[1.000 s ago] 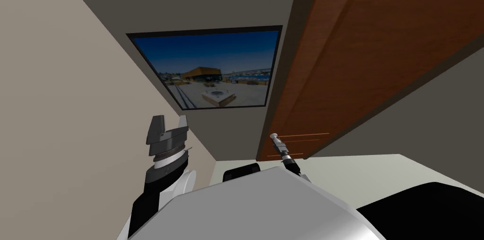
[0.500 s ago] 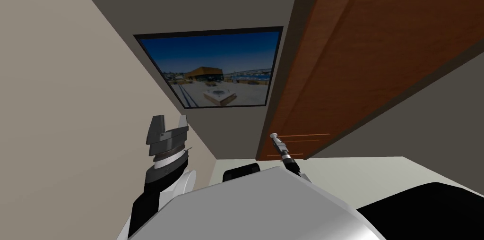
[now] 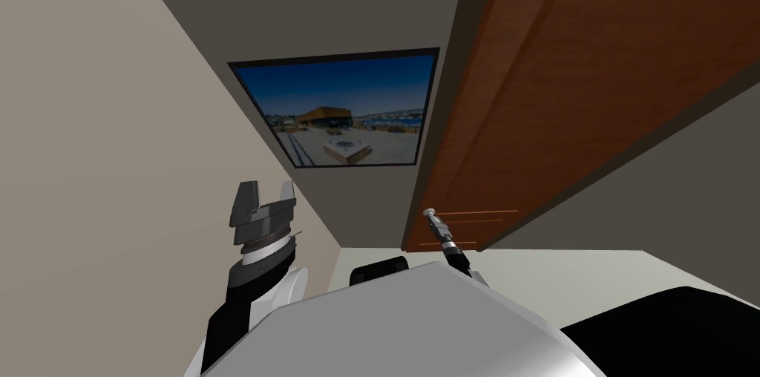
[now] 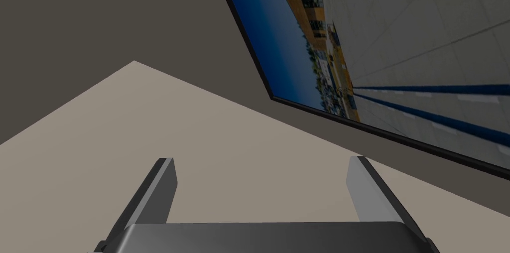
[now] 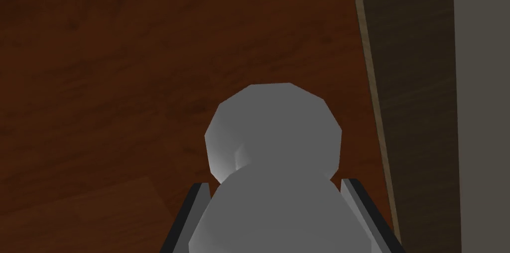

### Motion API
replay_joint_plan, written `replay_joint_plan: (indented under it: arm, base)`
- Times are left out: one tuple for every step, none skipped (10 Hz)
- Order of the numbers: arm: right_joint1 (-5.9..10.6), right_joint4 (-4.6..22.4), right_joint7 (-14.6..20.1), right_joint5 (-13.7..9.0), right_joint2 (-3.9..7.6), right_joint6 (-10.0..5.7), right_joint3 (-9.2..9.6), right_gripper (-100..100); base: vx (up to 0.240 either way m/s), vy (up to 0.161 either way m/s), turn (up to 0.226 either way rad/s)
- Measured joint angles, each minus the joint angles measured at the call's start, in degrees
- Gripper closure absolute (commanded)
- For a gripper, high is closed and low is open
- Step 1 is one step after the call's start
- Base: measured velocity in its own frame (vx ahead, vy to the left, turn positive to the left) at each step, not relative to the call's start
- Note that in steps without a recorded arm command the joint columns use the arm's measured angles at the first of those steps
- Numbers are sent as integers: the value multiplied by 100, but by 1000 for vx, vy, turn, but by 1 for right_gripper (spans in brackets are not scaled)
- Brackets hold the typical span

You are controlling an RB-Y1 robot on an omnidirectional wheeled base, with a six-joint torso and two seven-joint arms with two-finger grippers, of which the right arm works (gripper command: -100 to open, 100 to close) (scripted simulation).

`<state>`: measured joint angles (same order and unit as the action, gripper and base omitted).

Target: Pull the door open

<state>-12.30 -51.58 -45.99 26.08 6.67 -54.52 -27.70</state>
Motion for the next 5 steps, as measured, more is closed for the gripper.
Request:
replay_joint_plan:
  arm:
    - [8, 2, 113, -37, 3, 5, 20, 100]
    - [21, 19, 252, -97, 17, 6, 50, 100]
    - [30, 19, 414, -179, 37, 17, 92, 100]
    - [31, 6, 538, -217, 39, 26, 116, 100]
    - [40, 13, 683, -283, 53, 28, 148, 100]
  base:
    - [-31, -12, 35]
    - [-54, -18, 67]
    - [-39, -14, 26]
    - [-46, -8, 35]
    - [-66, -19, 72]
